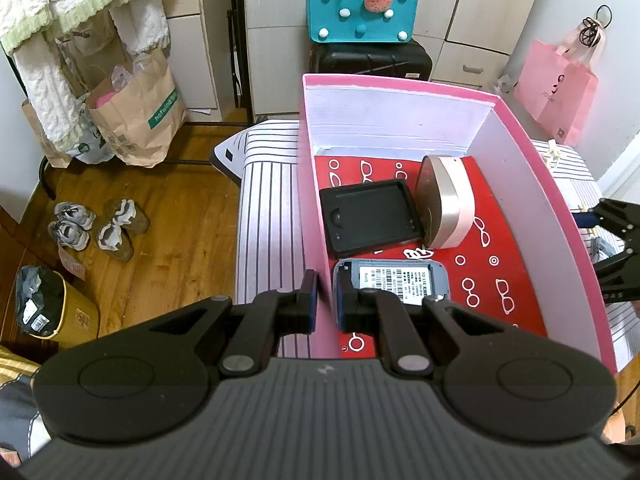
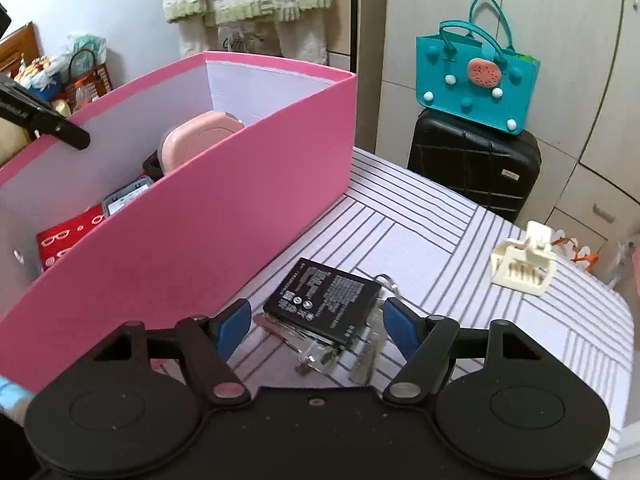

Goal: Organize rigid objects
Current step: 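Lower the right tool onto the black battery and close on it, then carry the black battery into the box and open the right tool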

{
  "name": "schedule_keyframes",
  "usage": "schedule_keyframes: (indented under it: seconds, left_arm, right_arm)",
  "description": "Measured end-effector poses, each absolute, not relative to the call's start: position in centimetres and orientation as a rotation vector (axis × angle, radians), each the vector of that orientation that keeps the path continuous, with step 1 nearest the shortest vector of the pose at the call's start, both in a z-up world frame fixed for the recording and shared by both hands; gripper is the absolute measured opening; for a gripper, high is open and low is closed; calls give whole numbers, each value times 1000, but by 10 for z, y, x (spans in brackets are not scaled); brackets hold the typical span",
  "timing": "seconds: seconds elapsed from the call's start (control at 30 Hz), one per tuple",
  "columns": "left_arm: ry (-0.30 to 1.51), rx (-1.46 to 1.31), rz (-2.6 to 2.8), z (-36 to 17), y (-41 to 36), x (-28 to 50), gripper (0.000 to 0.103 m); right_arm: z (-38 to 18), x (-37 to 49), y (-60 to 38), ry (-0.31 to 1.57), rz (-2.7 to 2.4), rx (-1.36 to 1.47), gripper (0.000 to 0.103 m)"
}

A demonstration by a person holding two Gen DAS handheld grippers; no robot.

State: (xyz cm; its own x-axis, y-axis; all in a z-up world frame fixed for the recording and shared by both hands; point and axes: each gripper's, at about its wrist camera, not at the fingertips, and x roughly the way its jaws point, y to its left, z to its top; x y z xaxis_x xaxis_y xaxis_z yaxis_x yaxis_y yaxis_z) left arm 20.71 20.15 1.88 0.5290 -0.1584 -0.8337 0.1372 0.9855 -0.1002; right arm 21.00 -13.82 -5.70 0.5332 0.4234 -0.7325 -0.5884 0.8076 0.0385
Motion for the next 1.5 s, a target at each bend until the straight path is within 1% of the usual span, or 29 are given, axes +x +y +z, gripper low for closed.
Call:
schedule_keyframes:
  seconds: [0.2,0.43,0.63,0.8,0.93,1.0,1.1,1.33,1.5]
  left_arm:
    - [998,-23,-175,19,201,207,9]
    - [998,-22,-177,19,201,207,9]
    - [1003,-25,-177,18,200,207,9]
    - [1004,-20,-177,18,200,207,9]
    - [1006,-30,-179,17,201,207,9]
    - [1006,-30,-180,18,201,208,9]
    - [1002,-33,-178,17,202,209,9]
    - [992,-52,-179,16,205,206,9]
    - [991,-43,-179,16,204,206,9]
  right_arm:
    - [-73,212,-128,781,598,-292,77]
    - [-79,220,-128,763,591,-247,80]
    - [-78,204,-112,679,562,-375,74]
    - [-73,207,-113,733,518,-348,74]
    - [-65,211,-127,771,510,-259,73]
    - [-62,208,-129,778,526,-288,73]
    - [-59,199,-129,754,523,-326,73]
    - [-34,182,-136,700,521,-299,73]
    - [-10,173,-145,604,497,-281,73]
